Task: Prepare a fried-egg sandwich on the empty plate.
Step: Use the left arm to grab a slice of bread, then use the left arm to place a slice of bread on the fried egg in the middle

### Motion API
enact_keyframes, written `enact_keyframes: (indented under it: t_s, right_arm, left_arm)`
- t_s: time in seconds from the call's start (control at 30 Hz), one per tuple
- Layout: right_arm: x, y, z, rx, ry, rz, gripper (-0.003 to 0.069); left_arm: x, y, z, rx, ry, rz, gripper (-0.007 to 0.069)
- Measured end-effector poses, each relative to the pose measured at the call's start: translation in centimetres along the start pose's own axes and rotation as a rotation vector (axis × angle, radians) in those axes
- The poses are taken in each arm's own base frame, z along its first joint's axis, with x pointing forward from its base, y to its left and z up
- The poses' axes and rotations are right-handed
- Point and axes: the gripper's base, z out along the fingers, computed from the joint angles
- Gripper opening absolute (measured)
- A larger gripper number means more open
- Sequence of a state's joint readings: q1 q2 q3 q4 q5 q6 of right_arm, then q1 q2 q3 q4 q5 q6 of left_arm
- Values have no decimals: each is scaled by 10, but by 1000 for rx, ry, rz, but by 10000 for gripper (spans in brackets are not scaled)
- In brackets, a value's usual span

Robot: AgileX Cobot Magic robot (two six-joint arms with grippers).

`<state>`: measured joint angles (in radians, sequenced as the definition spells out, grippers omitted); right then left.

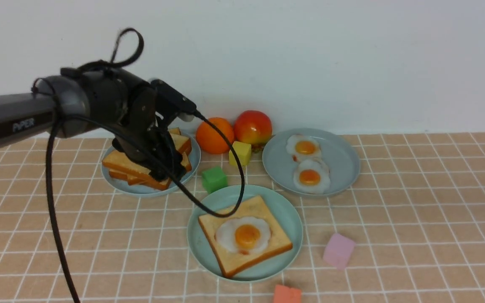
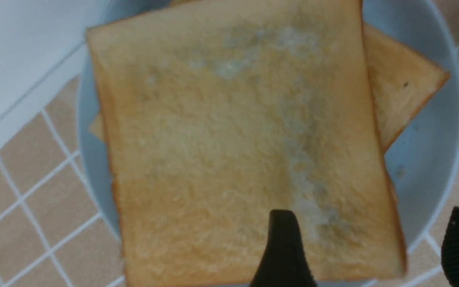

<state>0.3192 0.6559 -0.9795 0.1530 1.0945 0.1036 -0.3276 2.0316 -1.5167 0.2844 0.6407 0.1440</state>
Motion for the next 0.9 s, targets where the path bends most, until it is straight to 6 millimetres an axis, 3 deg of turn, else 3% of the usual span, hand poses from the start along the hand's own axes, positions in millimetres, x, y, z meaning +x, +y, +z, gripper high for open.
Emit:
enact_keyframes:
  t_s: [0.1, 0.27, 0.43, 0.47, 0.5, 0.6, 0.73, 0.87, 0.9]
  right_arm:
    - [0, 0, 0, 0, -3, 0, 20]
    - [-1, 0, 0, -1, -6, 0, 22]
    - [0, 1, 1, -11, -3, 6, 27]
    - [0, 1, 1, -12, -3, 6, 27]
    - [0, 1, 1, -13, -2, 8, 30]
    - [0, 1, 1, -13, -1, 8, 33]
    - [0, 1, 1, -13, 0, 8, 36]
    - [1, 1, 1, -13, 4, 8, 40]
    - [1, 1, 1, -13, 4, 8, 40]
  left_arm:
    - [4, -3, 14, -4, 31, 30, 507]
    - [3, -1, 16, -28, 30, 45, 484]
    - [3, 0, 16, -38, 29, -2, 303]
    - [3, 0, 16, -38, 29, -1, 303]
    - [3, 0, 16, -42, 31, 0, 205]
    - [3, 1, 14, -45, 33, 3, 143]
    - [0, 5, -3, -55, 18, -12, 143]
    - [-7, 12, -44, -73, -34, -45, 142]
    - [-7, 12, -47, -75, -36, -46, 142]
